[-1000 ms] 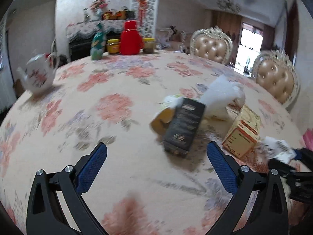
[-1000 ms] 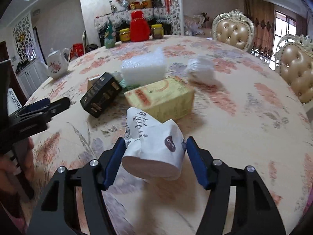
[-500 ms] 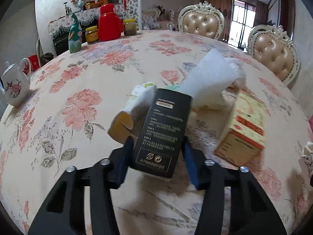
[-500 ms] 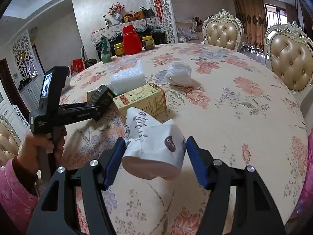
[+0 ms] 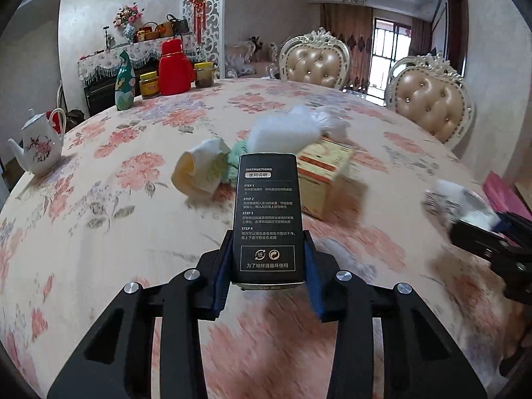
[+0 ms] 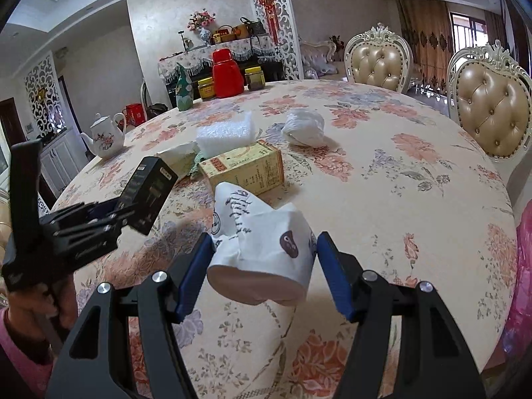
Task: Collect trash
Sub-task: 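Carry the cup and black box to the pink bin and open both tools over it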
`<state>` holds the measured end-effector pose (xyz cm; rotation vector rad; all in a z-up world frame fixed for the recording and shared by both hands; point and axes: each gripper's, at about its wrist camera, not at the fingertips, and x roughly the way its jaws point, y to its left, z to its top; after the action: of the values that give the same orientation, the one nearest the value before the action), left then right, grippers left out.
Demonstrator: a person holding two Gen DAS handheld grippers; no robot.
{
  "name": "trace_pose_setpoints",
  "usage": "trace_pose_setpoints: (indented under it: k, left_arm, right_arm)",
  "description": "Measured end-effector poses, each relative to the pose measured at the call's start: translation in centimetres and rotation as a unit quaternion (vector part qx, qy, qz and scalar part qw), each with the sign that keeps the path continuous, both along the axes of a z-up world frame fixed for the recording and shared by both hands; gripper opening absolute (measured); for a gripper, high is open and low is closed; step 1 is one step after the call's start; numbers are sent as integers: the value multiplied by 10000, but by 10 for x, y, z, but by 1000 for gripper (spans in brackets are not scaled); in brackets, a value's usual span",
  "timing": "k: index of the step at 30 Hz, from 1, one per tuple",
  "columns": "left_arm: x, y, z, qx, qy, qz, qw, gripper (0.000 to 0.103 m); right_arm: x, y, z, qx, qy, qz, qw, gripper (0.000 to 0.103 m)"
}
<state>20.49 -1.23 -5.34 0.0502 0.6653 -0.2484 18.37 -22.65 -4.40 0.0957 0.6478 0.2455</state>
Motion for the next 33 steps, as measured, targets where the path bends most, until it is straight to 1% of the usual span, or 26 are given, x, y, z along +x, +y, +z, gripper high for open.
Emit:
trace_pose_setpoints:
  k: [6,12,20,25,29,33]
  left_arm:
    - [-25,-6,2,-20,-114,-49,9999,38]
    - [-41,-14,8,-68,-224,-115,9997,38]
    - [-58,-39,11,-100,-369,-282,9989,38]
    - [-64,-56,17,-251,-479,-451,9975,38]
    - [-67,-77,24,-354,-632,-644,9953,38]
    - [-64,-103,27,-405,-655,-922,9928,38]
  right_arm:
    - [-9,-2,2,-13,-54,-33,10000,63]
    - [-21,-11,4,-16,-138,-113,9998,63]
    - [-37,-30,9,-39,-319,-272,9991,63]
    - [-47,-49,11,-50,-456,-466,9979,63]
    - [-55,-69,11,-50,-538,-656,9964,63]
    - [-64,-94,11,-49,-612,-893,9941,63]
